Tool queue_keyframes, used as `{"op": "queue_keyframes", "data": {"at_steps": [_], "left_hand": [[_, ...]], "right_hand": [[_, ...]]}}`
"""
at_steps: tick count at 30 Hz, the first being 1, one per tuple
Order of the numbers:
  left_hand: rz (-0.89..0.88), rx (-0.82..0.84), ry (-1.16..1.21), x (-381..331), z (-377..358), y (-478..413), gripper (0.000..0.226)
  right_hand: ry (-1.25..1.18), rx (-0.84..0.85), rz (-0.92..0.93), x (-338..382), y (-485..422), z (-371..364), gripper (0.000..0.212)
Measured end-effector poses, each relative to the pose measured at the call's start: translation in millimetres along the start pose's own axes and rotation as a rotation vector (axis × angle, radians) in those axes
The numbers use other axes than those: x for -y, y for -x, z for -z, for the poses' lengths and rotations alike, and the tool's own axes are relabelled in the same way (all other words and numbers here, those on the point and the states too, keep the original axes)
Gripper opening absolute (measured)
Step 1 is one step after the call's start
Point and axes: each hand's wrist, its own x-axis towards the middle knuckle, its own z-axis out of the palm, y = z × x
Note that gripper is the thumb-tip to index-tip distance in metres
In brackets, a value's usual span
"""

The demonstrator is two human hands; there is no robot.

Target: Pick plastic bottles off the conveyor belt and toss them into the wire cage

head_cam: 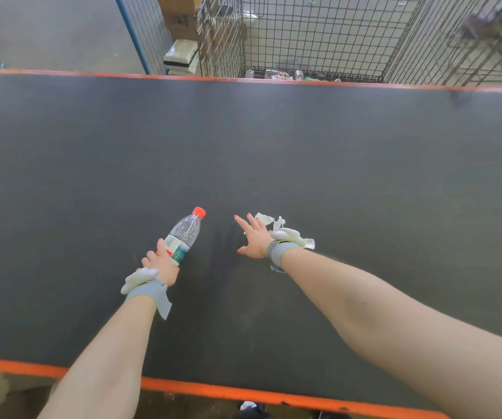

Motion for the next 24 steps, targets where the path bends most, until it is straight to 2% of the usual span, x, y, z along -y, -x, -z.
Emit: {"op": "queue_keyframes", "data": {"at_steps": [3,6,11,14,17,19,21,22,24], "left_hand": [[-0.051,0.018,0.106,-43.5,14.0,-8.0,0.085],[-0.076,0.041,0.382,-100.2,39.2,-30.5,0.08],[-0.018,0.172,0.842,-198.1,70.0,-67.7,0.076],[-0.016,0.283,1.005,-275.5,104.9,-109.9,0.08],[-0.11,0.305,1.198,-365.0,178.2,-159.6,0.085],[-0.262,0.412,1.356,-404.7,219.9,-168.7,0.078],[-0.326,0.395,1.419,-435.0,236.8,-194.6,0.075],[-0.329,0.326,1.384,-439.9,236.6,-195.0,0.075],[-0.284,0.182,1.148,-434.2,215.9,-199.7,0.074]], "right_hand": [[0.016,-0.027,-0.041,-21.8,-7.2,17.6,0.089],[-0.038,-0.036,-0.093,-50.4,-20.5,46.9,0.09],[-0.097,-0.063,-0.153,-90.7,-61.7,104.9,0.09],[-0.127,-0.077,-0.181,-118.4,-107.4,159.9,0.091],[-0.221,-0.173,-0.198,-136.8,-164.5,229.6,0.091],[-0.306,-0.294,-0.202,-138.6,-186.8,265.4,0.087],[-0.394,-0.387,-0.211,-143.7,-226.6,292.9,0.082],[-0.403,-0.427,-0.215,-143.9,-227.4,302.9,0.08],[-0.391,-0.414,-0.213,-145.9,-233.0,301.8,0.08]]}}
